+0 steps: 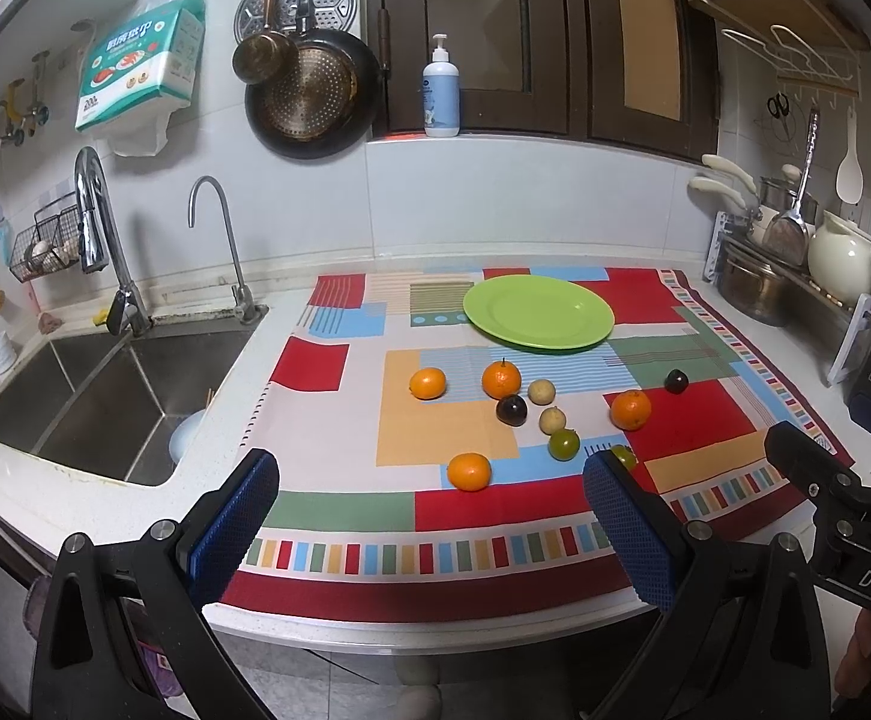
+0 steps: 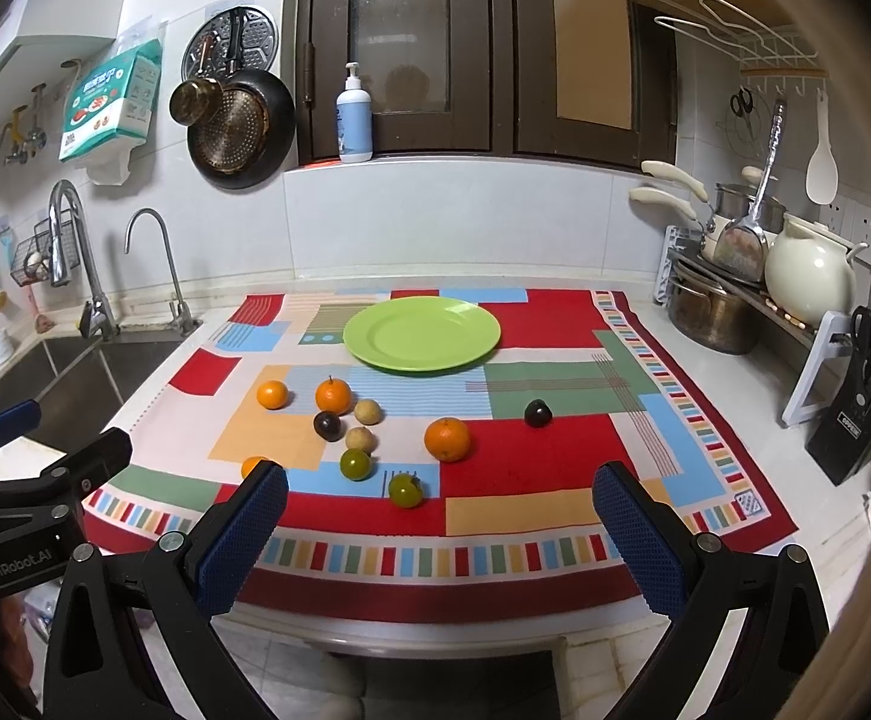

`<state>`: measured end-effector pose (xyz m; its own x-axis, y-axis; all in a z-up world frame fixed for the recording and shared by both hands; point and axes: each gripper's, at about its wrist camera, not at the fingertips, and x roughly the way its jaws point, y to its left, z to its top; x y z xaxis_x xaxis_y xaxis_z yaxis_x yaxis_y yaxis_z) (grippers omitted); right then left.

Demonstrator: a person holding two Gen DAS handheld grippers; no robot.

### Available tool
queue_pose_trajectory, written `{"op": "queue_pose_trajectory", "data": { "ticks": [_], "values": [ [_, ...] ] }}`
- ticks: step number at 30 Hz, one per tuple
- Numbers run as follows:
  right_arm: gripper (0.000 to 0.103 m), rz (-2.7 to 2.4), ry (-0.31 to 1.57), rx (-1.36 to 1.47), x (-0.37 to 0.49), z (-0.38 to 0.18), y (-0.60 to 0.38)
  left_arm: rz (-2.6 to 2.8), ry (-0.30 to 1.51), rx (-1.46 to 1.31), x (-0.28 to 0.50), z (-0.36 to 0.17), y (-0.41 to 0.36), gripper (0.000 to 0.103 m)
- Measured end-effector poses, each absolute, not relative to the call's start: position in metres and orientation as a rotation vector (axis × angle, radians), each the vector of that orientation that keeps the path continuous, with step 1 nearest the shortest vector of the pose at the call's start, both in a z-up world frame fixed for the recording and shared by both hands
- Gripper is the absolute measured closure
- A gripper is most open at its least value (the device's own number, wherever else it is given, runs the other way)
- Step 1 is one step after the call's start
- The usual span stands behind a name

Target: Organize fruits

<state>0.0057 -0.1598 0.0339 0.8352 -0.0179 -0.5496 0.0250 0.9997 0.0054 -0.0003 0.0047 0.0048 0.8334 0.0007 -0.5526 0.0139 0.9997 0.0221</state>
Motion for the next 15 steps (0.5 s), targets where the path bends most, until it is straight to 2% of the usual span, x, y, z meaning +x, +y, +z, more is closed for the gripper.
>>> {"op": "queue_pose_trajectory", "data": {
  "ticks": [15],
  "values": [
    [0.0, -0.022, 0.582, 0.013, 0.005, 0.0333, -0.1603, -0.008, 0.585, 0.027, -0.0005, 0.0043, 0.005, 0.0]
  ]
}}
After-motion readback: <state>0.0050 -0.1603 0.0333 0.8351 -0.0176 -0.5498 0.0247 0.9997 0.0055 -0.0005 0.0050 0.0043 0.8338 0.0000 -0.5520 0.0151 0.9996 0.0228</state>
